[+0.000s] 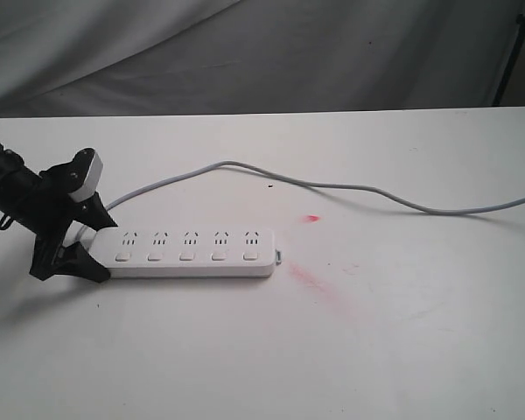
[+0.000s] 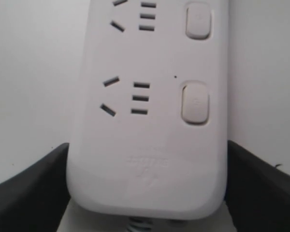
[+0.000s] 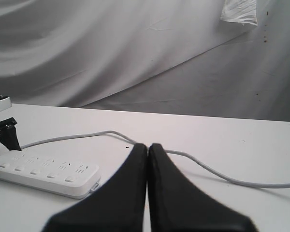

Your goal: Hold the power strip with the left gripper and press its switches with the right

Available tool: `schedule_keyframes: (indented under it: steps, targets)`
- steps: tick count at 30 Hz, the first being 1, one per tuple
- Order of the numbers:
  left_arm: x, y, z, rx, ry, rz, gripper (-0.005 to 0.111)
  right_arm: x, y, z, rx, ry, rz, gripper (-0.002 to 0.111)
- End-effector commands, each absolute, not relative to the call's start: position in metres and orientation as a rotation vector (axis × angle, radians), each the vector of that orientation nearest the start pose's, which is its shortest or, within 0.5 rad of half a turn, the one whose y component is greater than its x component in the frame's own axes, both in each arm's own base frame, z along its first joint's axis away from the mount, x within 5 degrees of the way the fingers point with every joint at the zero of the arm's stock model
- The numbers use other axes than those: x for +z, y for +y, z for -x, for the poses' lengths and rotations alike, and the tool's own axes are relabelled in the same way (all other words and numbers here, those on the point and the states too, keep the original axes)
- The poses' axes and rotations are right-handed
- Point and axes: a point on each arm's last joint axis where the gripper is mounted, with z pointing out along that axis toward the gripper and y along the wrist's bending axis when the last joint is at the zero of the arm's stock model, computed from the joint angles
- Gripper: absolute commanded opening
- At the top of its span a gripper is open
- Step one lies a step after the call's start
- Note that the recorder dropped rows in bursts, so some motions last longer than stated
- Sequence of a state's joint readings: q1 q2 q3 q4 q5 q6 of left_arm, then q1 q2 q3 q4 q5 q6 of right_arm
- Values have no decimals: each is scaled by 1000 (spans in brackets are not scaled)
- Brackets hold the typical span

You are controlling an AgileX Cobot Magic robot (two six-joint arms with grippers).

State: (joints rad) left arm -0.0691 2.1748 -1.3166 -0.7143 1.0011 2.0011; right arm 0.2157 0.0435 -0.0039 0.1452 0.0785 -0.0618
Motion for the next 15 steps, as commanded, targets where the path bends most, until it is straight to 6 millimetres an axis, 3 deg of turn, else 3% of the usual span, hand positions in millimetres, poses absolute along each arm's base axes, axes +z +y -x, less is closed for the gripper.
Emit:
schedule_keyframes:
  steps: [1,15]
  targets:
    - [99,-76,-379,802,-2350,2435,65,204,13,-58,227,1601,119,0]
    - [99,-76,-379,801,-2343,2444,65,204,13,-58,227,1601,119,0]
